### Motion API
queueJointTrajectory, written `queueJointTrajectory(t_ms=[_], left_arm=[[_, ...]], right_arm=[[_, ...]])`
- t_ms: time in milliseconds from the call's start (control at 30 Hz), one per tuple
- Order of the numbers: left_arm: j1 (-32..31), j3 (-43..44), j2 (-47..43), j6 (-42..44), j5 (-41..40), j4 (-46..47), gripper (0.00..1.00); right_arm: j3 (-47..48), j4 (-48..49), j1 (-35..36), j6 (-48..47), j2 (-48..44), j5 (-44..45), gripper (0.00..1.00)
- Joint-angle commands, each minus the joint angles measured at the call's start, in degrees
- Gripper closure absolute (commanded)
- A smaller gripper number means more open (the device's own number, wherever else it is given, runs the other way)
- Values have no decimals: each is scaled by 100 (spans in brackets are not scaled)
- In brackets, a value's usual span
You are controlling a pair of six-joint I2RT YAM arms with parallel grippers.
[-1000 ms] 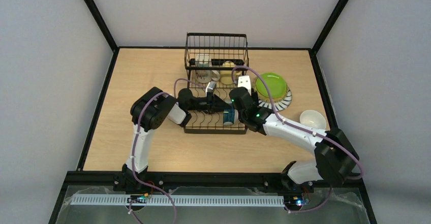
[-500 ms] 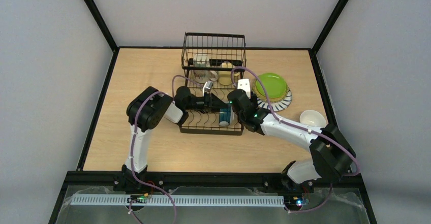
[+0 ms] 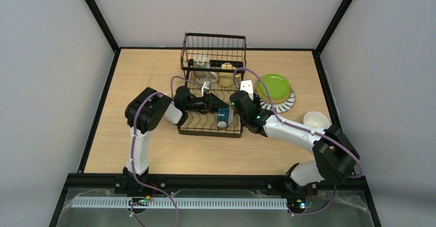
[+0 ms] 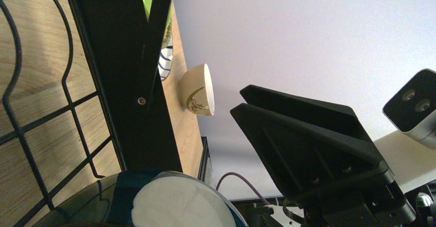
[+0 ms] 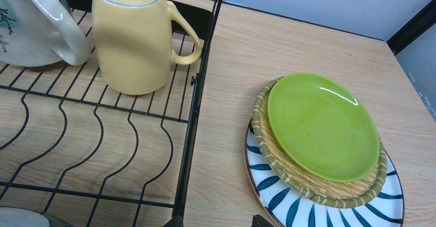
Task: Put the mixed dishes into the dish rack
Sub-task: Insert the bowl into the dish rack.
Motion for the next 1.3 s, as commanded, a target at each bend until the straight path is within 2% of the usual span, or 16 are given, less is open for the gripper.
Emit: queueJointTrajectory(t_ms=[0, 200, 633, 1267], left_arm=[[295, -233, 122, 195, -360, -886, 19], [286, -147, -59, 383, -422, -1266, 19], [190, 262, -622, 1798, -668, -3479, 16], [190, 320, -1309, 2505, -1065, -4682, 13]], right_arm=[[-14, 53, -5, -14, 20, 40, 24], [-9, 144, -5, -101, 1, 33, 24], [-43, 253, -3, -90, 0, -36, 24], [-18, 207, -3, -58, -151, -77, 24]])
